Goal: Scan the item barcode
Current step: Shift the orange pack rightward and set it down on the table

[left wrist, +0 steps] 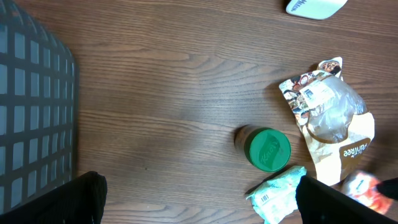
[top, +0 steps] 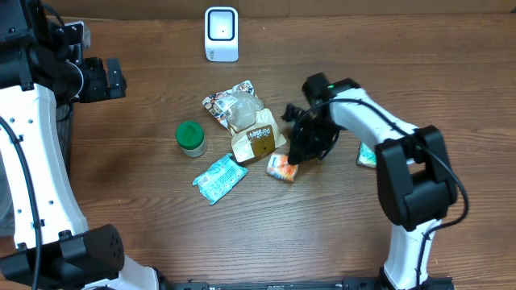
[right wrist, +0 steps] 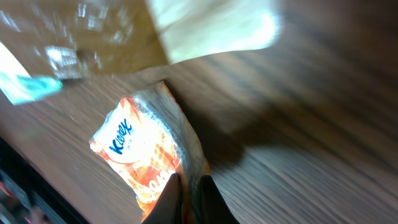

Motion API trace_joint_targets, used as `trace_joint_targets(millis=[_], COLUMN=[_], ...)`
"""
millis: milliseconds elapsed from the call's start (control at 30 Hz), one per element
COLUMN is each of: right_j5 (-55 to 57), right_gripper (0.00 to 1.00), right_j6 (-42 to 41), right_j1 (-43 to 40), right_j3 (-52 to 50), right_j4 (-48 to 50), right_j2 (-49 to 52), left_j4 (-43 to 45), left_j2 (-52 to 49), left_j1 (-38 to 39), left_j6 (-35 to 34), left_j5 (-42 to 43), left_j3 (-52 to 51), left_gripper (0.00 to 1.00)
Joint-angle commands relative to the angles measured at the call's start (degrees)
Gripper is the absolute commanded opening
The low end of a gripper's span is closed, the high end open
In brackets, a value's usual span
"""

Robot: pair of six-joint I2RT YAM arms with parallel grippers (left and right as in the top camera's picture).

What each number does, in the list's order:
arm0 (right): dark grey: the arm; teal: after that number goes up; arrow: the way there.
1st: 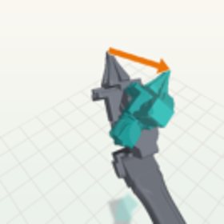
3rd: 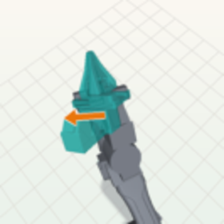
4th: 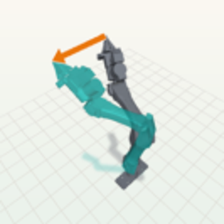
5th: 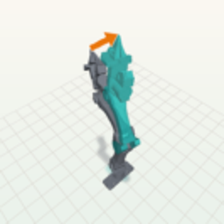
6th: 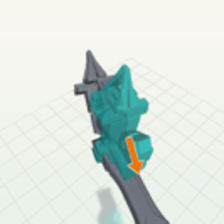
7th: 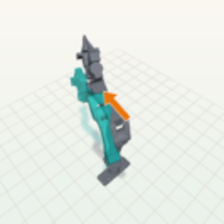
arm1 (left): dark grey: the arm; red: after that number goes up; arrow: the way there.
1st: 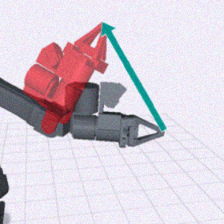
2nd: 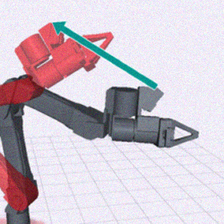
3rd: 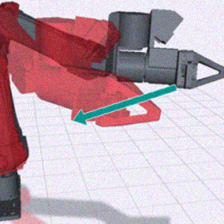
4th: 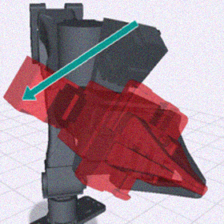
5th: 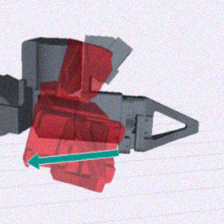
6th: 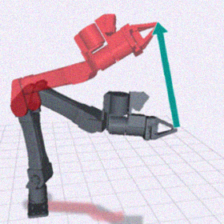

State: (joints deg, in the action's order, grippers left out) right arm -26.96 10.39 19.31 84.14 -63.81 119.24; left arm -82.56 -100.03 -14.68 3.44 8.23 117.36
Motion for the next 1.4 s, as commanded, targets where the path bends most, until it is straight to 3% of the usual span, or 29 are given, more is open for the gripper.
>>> trace_joint_targets(millis=[0, 200, 433, 733, 1067, 1167, 1367], right_j5=[-0.15, -0.13, 5.88, 6.95, 6.38, 6.38, 6.32], right_gripper=[0.04, 0.04, 0.04, 0.04, 0.04, 0.14, 0.23], right_j6=[-9.11, -20.72, -35.74, -44.96, -44.48, -42.88, -39.12], right_j1=[-2.99, -8.66, -11.67, -11.56, -11.21, -11.13, -11.13], right_j3=[2.19, 2.19, -1.09, -13.42, -20.09, -20.06, -20.02], right_j4=[0.07, -0.83, -0.39, 11.3, 17.55, 17.49, 17.0], right_j2=[-8.07, -14.91, -15.08, -15.06, -14.97, -14.97, -14.99], left_j4=[0.09, 0.09, 0.09, 0.09, 0.09, 0.09, 0.09], left_j2=[-0.04, -0.04, -0.04, -0.04, -0.04, -0.04, -0.04], left_j1=[-0.02, -0.02, -0.02, -0.02, -0.02, -0.02, -0.02], left_j6=[1.27, 1.27, 1.27, 1.27, 1.27, 1.27, 1.27], left_j5=[0.61, 0.61, 0.61, 0.61, 0.61, 0.61, 0.61], left_j3=[-0.28, -0.28, -0.28, -0.28, -0.28, -0.28, -0.28], left_gripper=[1.0, 1.0, 1.0, 1.0, 1.0, 1.0, 1.0])
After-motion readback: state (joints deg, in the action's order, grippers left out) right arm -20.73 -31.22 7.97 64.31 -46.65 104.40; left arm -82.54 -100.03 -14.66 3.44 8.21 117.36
